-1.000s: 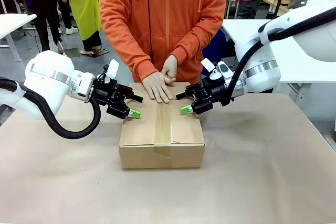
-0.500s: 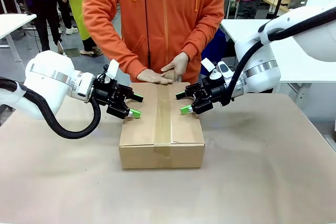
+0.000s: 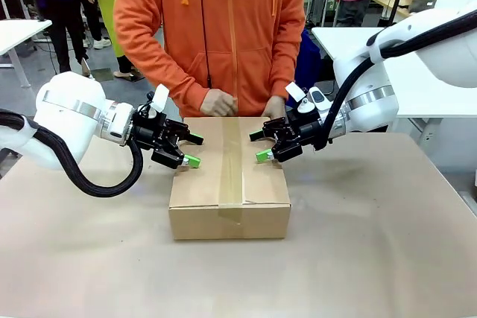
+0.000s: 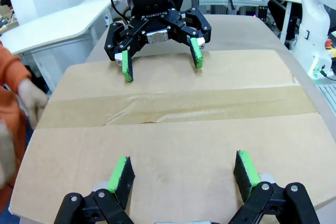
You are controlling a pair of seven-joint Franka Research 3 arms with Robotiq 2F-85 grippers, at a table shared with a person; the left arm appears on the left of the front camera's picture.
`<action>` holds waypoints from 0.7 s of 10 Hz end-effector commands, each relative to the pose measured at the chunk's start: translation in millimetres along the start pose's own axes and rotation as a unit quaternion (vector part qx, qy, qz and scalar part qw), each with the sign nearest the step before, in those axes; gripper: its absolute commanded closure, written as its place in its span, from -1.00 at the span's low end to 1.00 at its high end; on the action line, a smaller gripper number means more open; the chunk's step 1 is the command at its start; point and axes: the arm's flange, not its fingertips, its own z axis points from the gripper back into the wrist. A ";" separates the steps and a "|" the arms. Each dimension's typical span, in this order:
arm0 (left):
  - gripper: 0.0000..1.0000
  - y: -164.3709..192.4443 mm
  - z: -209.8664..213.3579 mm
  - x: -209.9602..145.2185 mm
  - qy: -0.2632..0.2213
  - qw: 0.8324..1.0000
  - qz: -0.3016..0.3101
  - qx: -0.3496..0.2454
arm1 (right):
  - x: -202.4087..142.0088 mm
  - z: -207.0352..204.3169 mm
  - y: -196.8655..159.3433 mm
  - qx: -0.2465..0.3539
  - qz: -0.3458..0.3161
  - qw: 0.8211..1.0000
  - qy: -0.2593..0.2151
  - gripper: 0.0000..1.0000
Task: Pack the gift set into the box.
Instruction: Press and hold the closed box until the human finishes sealing it.
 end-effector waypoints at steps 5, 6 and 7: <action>-1.00 -39.2 93.5 35.6 -0.155 0.987 -0.043 0.010 | 21.4 79.2 59.5 -0.035 0.047 0.993 -0.100 -1.00; -1.00 -55.5 134.2 28.7 -0.177 0.980 -0.055 0.078 | 11.1 120.8 85.4 -0.092 0.060 0.984 -0.141 -1.00; -1.00 -71.9 172.3 14.2 -0.219 0.965 -0.060 0.133 | -6.7 155.0 110.1 -0.153 0.067 0.968 -0.188 -1.00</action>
